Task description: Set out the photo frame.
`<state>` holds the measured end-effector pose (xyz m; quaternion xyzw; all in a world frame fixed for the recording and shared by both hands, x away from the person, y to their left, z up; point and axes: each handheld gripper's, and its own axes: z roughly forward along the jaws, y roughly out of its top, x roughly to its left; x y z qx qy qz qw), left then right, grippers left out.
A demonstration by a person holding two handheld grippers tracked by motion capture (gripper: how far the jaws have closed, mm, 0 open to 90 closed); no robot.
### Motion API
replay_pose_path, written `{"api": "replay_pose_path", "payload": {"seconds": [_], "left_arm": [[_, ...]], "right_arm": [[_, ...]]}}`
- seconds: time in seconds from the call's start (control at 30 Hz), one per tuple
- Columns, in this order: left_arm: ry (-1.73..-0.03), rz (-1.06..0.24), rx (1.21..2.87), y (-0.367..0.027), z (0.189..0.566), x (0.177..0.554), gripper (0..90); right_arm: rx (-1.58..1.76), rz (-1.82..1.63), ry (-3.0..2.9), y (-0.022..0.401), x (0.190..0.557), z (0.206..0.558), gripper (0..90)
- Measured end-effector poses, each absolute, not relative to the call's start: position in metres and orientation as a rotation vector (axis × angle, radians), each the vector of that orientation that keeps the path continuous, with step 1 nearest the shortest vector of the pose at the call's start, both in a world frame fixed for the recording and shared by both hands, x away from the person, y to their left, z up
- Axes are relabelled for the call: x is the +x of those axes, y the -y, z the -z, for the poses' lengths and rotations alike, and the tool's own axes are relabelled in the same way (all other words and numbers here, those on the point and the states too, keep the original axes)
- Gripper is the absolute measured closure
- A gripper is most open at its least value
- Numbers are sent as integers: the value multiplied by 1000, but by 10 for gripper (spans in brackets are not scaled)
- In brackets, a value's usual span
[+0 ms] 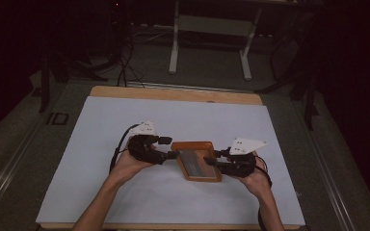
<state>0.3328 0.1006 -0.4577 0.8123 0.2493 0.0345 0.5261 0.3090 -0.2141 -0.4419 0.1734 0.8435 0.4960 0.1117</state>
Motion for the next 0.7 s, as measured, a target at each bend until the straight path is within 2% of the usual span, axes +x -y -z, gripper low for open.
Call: {"api": "replay_pose_path", "payload": {"seconds": [0.3,0.5,0.7], "left_arm": [[-569,-59,1993,-67,482,330,365],[-537,-61,2021,-61,484,329,501],[-526,-48,2025,-61,483,329,556]], "right_arm": [[513,-1441,-2480,219,309,443,673],[504,-1434,-2491,223,309,444,673],[515,-1461,-2499,228,311,447,675]]}}
